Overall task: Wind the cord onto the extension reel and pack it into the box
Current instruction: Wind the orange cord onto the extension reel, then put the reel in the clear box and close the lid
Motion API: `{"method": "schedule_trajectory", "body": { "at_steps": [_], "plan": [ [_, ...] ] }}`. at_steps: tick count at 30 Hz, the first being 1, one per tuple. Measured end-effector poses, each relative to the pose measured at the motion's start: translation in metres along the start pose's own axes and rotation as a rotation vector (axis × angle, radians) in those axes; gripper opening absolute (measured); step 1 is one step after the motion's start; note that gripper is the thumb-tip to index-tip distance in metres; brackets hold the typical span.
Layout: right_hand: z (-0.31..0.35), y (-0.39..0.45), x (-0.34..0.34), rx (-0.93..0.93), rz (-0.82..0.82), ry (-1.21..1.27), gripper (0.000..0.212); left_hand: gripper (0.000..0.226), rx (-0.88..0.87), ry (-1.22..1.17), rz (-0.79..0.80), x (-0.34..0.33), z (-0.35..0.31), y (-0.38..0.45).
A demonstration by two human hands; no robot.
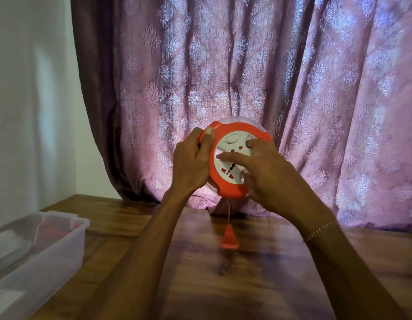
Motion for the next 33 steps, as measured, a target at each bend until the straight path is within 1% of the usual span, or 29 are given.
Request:
{"method": "schedule_trajectory", "body": {
  "at_steps": [5,9,12,17,23,29,33],
  "plan": [
    [0.005,-0.004,0.011,-0.019,-0.198,-0.086,0.055,0.053,-0.013,0.01,0.001,-0.001,-0.003,-0.001],
    [-0.002,-0.005,0.016,-0.102,-0.324,0.014,0.058,0.051,0.001,-0.015,-0.009,-0.003,-0.002,0.0],
    [-0.003,-0.005,0.015,-0.131,-0.412,0.039,0.06,0.05,-0.02,0.026,-0.007,-0.002,-0.003,0.001],
    [-0.007,-0.006,0.008,-0.218,-0.446,0.088,0.066,0.045,-0.025,0.062,0.016,-0.004,0.001,0.001],
    [-0.011,-0.007,0.003,-0.305,-0.484,0.193,0.068,0.044,0.023,-0.011,0.038,-0.007,0.006,0.002],
    [-0.014,-0.008,-0.002,-0.425,-0.581,0.24,0.073,0.048,0.048,-0.023,0.012,-0.008,0.005,0.0],
    [-0.017,-0.006,-0.014,-0.501,-0.549,0.306,0.075,0.047,0.052,0.058,0.011,-0.008,0.007,-0.001]
  ]
}}
Point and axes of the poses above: each hand's wrist, its own y-axis towards the middle knuckle, its own x-axis out of the back of the hand, z = x × y, the point moved 6 cm from there along y, towards the middle knuckle, and after that the axes turned 1 degree about -x, right-handed, at the moved point
